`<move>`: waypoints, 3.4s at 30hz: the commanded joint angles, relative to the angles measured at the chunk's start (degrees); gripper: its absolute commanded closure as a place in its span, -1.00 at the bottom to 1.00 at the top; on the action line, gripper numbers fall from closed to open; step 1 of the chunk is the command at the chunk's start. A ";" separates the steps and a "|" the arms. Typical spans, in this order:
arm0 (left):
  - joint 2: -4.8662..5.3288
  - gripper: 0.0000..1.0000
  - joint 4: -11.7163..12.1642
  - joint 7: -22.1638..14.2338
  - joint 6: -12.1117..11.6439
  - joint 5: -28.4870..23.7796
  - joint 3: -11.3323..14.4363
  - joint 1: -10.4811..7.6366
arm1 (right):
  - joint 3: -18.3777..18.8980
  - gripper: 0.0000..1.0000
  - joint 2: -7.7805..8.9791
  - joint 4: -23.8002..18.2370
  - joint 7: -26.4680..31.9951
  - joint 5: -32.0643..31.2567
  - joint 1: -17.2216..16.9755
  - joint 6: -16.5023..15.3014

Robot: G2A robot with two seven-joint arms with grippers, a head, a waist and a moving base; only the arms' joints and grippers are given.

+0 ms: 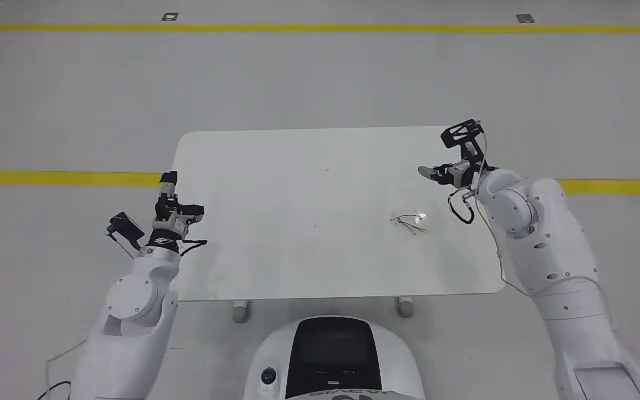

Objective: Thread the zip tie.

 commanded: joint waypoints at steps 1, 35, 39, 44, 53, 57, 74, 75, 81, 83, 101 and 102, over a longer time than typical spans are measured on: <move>0.00 -1.00 0.00 0.00 0.00 0.00 0.00 0.00 | -1.25 -1.00 0.12 0.26 2.02 -5.55 0.72 -1.86; 0.00 -1.00 0.00 0.00 0.00 0.00 0.00 0.00 | -20.24 -1.00 -1.19 13.76 16.05 -0.55 12.12 -4.02; 0.00 -1.00 0.00 0.00 0.00 0.00 0.00 0.00 | -22.31 -1.00 -1.29 15.28 15.99 0.97 13.17 -4.02; 0.00 -1.00 0.00 0.00 0.00 0.00 0.00 0.00 | -22.31 -1.00 -1.29 15.28 15.99 0.97 13.17 -4.02; 0.00 -1.00 0.00 0.00 0.00 0.00 0.00 0.00 | -23.15 -1.00 -1.33 15.30 16.51 -0.77 13.08 -4.02; 0.00 -1.00 0.00 0.00 0.00 0.00 0.00 0.00 | -25.55 -1.00 -2.20 17.89 16.71 -1.87 14.14 -4.02; 0.00 -1.00 0.00 0.00 0.00 0.00 0.00 0.00 | -28.52 -1.00 -3.39 21.73 15.28 -0.72 16.24 -4.02; 0.00 -1.00 0.00 0.00 0.00 0.00 0.00 0.00 | -28.52 -1.00 -3.39 21.73 15.28 -0.72 16.24 -4.02; 0.00 -1.00 0.00 0.00 0.00 0.00 0.00 0.00 | -28.52 -1.00 -3.39 21.73 15.28 -0.72 16.24 -4.02; 0.00 -1.00 0.00 0.00 0.00 0.00 0.00 0.00 | -28.52 -1.00 -3.39 21.73 15.28 -0.72 16.24 -4.02; 0.00 -1.00 0.00 0.00 0.00 0.00 0.00 0.00 | -36.46 -1.00 0.00 17.42 20.48 8.50 19.62 -4.02; 0.00 -1.00 0.00 0.00 0.00 0.00 0.00 0.00 | -36.46 -1.00 0.00 17.42 20.48 8.50 19.62 -4.02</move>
